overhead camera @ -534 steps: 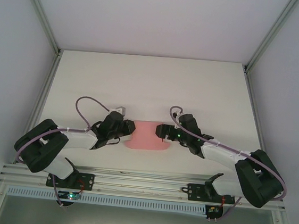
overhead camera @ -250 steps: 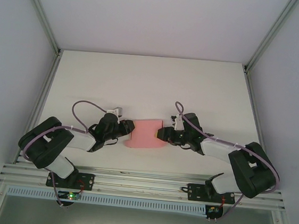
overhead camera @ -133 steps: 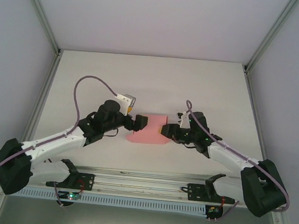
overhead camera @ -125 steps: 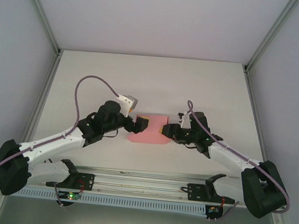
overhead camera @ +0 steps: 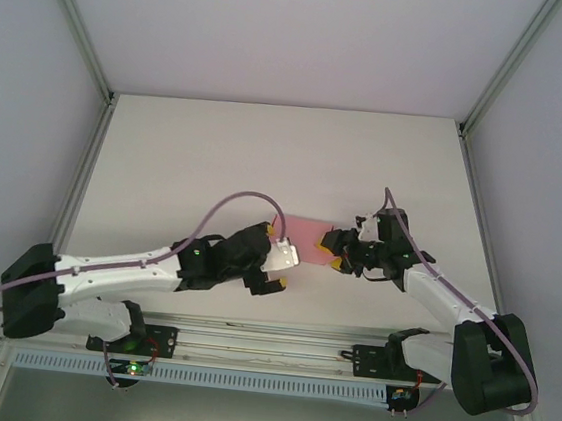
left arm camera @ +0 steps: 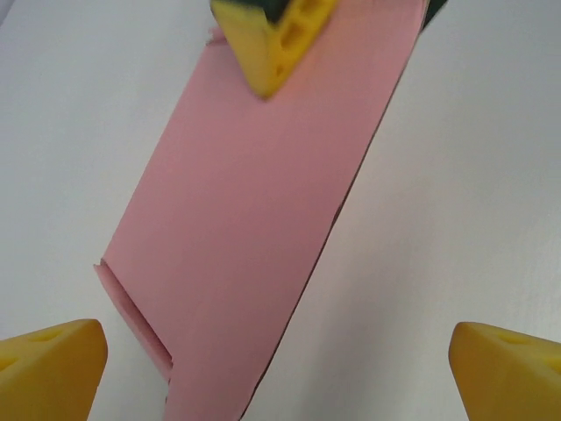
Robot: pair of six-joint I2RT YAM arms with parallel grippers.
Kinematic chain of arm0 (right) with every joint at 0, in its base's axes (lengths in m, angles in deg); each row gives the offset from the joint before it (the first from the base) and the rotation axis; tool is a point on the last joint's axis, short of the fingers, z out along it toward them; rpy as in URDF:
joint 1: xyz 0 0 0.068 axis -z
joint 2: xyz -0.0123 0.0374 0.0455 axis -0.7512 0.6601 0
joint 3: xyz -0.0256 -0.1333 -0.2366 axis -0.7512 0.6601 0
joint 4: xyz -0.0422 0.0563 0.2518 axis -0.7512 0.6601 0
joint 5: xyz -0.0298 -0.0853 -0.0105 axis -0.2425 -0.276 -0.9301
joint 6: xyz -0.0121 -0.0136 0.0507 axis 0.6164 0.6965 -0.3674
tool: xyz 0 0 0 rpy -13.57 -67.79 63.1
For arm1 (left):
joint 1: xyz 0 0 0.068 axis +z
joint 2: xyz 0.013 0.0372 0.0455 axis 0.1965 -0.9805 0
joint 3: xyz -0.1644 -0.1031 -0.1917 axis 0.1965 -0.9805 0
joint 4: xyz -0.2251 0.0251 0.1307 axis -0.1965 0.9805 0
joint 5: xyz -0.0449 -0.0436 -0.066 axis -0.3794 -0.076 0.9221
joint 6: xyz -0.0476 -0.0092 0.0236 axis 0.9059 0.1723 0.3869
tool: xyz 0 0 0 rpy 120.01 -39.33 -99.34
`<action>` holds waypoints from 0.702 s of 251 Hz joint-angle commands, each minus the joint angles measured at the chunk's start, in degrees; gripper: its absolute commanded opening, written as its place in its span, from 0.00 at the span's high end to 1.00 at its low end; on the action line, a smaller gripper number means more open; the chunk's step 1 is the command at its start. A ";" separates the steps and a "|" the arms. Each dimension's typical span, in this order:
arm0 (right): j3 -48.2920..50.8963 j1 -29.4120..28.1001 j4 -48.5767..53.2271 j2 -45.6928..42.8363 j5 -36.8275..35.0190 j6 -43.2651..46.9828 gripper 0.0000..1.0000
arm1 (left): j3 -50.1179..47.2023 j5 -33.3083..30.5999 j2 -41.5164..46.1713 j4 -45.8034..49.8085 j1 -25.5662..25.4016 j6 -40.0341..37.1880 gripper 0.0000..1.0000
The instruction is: Assemble paper box
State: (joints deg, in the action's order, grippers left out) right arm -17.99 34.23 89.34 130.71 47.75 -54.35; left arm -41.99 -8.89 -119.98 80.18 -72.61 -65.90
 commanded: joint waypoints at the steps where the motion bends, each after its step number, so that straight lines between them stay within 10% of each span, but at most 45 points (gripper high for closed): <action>1: -1.47 0.99 3.02 -0.30 5.83 -4.06 0.57 | 3.55 -13.11 -4.98 3.50 -1.64 -7.10 0.00; 176: -1.05 1.81 5.54 -1.59 10.48 -9.83 0.57 | 5.12 -17.34 -14.99 -7.58 -2.94 -12.53 0.14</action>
State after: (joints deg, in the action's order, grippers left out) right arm -18.74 35.96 95.97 129.66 54.33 -62.48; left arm -39.06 -25.55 -133.29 74.06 -74.77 -77.88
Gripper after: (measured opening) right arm 0.433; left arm 0.880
